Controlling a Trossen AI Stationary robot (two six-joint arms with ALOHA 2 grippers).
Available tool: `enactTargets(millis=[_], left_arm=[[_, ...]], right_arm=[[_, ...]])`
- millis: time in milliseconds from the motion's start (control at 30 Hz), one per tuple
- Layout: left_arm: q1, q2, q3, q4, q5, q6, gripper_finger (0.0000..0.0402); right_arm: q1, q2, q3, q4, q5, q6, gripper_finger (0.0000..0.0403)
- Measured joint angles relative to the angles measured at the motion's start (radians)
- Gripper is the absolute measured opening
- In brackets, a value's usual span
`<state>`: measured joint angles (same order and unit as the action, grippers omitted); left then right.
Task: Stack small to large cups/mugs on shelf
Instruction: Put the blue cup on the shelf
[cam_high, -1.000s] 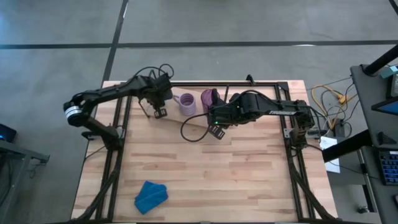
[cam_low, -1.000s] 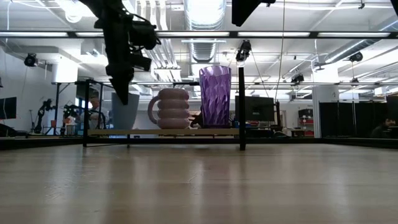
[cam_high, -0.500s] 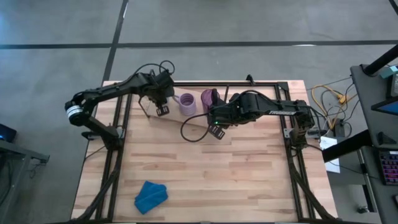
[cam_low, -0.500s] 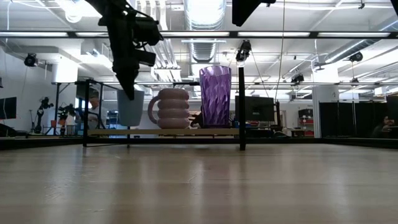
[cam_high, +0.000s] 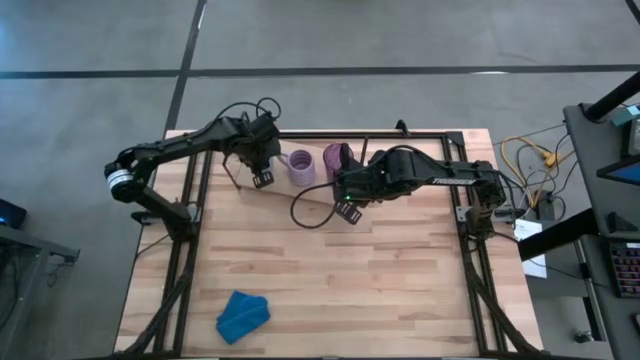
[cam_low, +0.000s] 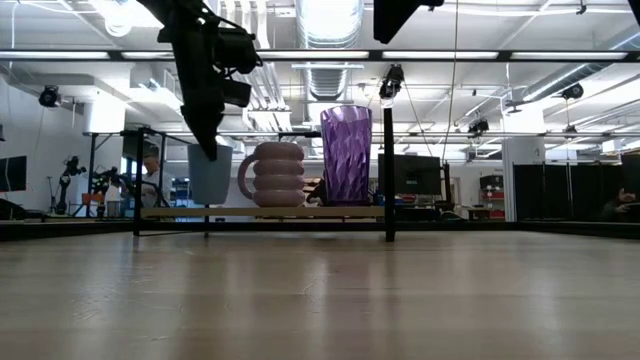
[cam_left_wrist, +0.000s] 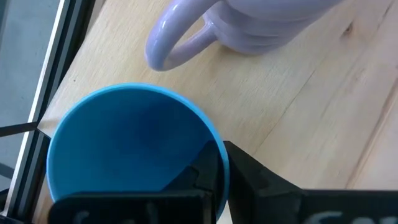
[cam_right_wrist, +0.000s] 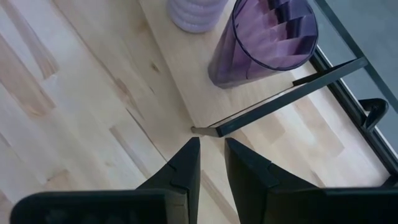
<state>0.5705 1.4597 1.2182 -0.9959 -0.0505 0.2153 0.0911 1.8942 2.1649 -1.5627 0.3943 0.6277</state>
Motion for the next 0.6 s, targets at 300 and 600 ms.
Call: enactTargets(millis=[300,600], left_arm=[[0.000,0.000,0.000,0.000,0.005,-0.026,0.0000],[0.000,0.000,0.000,0.000,0.004,-0.030,0.0000]], right_arm=[[0.000,0.000,-0.011,0.000,0.000,0.000,0.0068],[0.000,0.000,-0.015,0.000,0.000,0.000,0.0068]])
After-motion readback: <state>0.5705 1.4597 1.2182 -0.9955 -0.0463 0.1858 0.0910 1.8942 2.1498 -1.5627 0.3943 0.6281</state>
